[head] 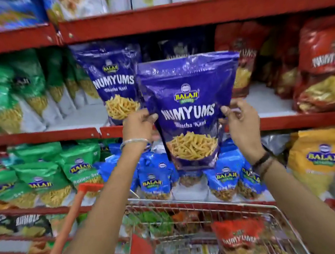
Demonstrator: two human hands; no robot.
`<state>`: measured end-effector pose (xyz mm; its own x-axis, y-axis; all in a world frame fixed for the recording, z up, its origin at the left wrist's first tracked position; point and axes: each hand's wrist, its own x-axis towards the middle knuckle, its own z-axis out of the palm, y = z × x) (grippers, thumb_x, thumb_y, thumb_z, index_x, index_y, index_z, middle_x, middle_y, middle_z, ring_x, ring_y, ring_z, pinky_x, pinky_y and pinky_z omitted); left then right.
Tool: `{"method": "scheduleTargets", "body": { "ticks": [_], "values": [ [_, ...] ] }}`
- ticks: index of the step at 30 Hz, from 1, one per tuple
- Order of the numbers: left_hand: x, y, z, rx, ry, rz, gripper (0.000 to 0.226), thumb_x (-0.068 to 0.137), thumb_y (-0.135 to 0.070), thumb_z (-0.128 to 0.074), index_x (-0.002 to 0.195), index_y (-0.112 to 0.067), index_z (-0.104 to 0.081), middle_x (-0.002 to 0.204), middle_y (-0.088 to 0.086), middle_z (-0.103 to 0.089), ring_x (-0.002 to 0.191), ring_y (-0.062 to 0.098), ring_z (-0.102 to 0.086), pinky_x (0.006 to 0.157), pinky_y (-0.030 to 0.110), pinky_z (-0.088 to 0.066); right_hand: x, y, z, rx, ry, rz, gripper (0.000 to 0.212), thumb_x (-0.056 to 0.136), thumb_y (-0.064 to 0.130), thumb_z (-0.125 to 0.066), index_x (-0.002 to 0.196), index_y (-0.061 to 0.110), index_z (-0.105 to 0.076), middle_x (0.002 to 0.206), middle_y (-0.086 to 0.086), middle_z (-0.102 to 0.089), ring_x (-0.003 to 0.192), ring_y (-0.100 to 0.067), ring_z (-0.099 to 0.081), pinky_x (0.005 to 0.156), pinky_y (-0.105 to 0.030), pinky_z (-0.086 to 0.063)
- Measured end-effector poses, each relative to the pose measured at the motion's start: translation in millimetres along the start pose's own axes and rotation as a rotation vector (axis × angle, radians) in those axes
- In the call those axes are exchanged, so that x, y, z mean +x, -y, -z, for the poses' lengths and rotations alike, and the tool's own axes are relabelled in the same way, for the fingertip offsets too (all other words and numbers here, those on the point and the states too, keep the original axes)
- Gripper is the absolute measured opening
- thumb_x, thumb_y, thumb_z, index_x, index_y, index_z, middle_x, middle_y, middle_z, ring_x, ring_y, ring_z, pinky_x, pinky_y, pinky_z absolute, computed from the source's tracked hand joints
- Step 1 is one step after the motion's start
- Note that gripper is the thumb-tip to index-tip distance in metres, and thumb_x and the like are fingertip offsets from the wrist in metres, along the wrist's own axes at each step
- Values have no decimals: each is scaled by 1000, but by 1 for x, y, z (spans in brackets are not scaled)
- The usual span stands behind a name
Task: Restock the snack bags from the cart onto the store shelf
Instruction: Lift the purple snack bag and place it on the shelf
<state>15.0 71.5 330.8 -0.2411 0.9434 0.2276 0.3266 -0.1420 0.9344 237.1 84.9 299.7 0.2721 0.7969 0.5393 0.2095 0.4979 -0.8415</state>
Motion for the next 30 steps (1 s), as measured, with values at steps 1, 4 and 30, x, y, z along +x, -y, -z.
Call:
{"method": "scheduleTargets", "body": {
  "ticks": [1,4,30],
  "values": [
    [10,-13,0,-34,-16,-27,23,88,-14,-52,65,-20,-53,82,16,-59,76,37,-64,77,54,-57,15,6,-5,14,-13,28,5,89,6,-53,91,7,-57,78,-2,-60,51,7,-59,54,-14,-52],
    [47,-36,-5,-89,-80,-82,16,88,-11,-51,73,-16,-55,83,12,-59,70,29,-61,74,48,-57,58,20,-20,41,-52,92,21,89,4,-51,79,23,-51,73,9,-56,52,7,-57,58,-15,-53],
    [196,24,-76,-73,-244,-173,25,89,-34,-47,109,-19,-50,100,14,-65,93,33,-62,82,50,-55,173,-90,-82,38,0,-82,37,92,24,-50,126,9,-45,109,-1,-52,90,-6,-53,71,-5,-44]
  ]
}}
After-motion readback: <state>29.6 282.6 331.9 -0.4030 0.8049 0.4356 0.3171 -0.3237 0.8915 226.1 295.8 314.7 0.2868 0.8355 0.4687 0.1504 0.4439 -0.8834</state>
